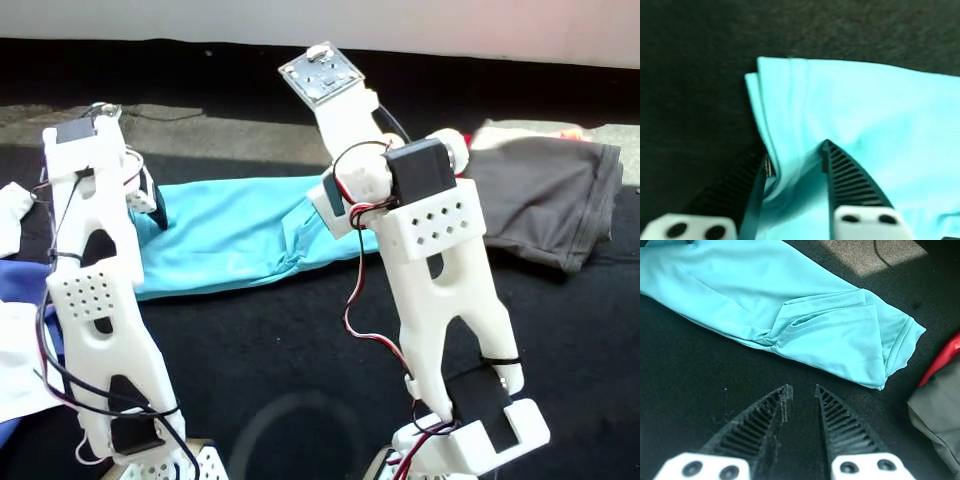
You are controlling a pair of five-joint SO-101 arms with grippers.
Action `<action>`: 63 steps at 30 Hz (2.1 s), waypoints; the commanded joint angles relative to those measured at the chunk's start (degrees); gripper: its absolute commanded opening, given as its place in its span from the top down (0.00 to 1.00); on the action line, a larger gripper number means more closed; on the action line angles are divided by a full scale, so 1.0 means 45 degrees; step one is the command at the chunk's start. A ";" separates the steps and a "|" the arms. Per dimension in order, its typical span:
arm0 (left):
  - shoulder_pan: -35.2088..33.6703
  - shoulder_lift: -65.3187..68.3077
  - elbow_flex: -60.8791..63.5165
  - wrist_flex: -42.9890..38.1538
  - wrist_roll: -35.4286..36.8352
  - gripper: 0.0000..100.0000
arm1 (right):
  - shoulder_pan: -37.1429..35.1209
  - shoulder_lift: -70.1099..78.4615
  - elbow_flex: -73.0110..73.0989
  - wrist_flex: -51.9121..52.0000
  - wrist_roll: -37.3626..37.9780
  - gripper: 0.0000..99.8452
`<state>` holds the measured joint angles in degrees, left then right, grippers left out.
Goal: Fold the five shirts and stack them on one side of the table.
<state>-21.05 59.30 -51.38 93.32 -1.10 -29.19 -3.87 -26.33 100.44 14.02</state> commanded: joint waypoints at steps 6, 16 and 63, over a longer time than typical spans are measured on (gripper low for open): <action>-0.1455 0.0713 -0.2764 0.1368 -0.0625 0.99 | 0.0205 -0.2295 0.0147 0.0147 -0.0098 0.92; -0.3077 0.0654 -0.4894 0.1700 -0.1172 0.99 | 0.2139 -0.4777 0.5558 -0.0557 -0.0059 0.92; 0.9270 -0.0244 -0.6085 -0.1856 -0.0039 0.94 | 0.7824 -0.9153 2.4508 -1.4252 -0.0156 0.92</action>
<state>20.00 57.45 -73.27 86.55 -1.54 4.84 -45.01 83.21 37.32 13.85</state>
